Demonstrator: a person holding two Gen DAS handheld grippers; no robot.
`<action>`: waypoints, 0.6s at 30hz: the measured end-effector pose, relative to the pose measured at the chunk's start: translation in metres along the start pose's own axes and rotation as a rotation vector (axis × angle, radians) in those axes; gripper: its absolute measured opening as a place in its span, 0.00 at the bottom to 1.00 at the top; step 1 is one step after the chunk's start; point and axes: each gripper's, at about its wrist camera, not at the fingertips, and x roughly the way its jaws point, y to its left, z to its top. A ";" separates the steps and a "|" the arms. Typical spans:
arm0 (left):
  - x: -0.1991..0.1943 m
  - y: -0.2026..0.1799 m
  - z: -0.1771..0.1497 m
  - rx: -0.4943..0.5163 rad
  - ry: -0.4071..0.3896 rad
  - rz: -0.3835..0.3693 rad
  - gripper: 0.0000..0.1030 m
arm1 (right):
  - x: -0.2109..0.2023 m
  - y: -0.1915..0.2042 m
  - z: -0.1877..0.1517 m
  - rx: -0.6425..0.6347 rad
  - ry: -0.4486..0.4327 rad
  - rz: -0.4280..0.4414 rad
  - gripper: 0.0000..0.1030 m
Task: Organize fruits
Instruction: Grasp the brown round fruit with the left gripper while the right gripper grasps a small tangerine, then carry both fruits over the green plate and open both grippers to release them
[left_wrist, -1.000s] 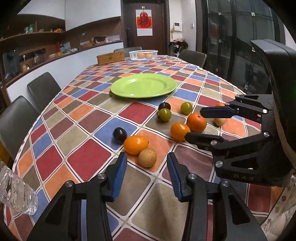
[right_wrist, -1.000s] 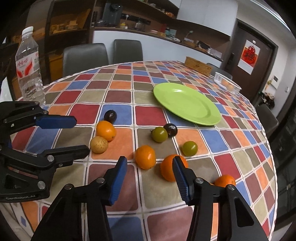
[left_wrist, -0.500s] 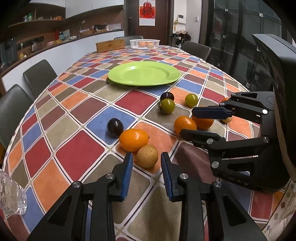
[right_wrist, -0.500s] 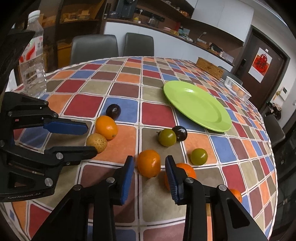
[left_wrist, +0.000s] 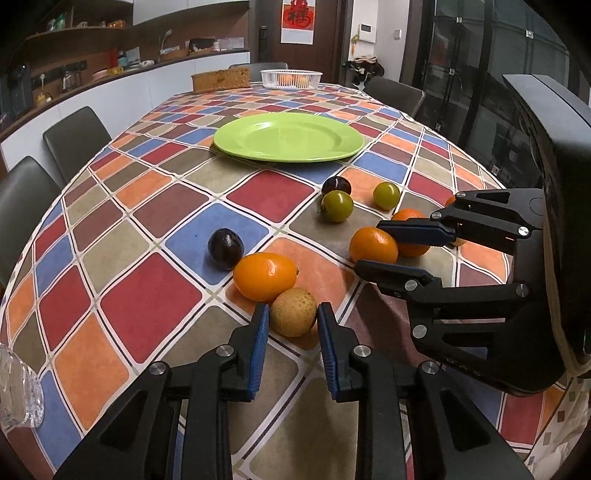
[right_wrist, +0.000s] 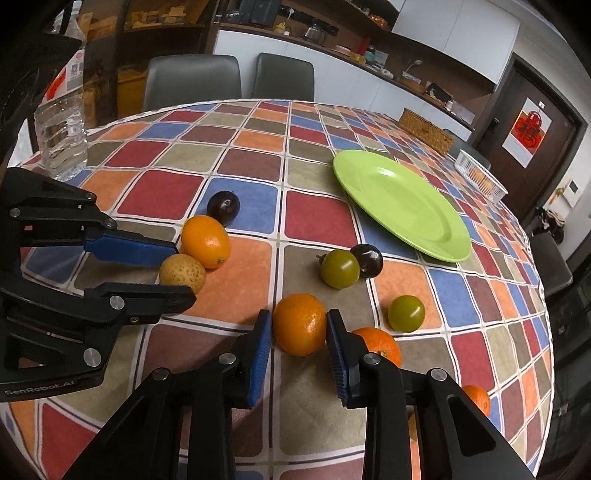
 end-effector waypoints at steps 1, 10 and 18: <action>-0.001 0.000 0.000 -0.002 -0.003 0.001 0.26 | 0.000 0.000 0.000 0.003 0.000 0.002 0.30; -0.020 -0.002 0.004 -0.013 -0.052 0.000 0.26 | -0.015 -0.006 0.002 0.062 -0.035 0.029 0.29; -0.035 -0.002 0.019 0.001 -0.116 0.017 0.26 | -0.035 -0.017 0.009 0.141 -0.094 0.024 0.29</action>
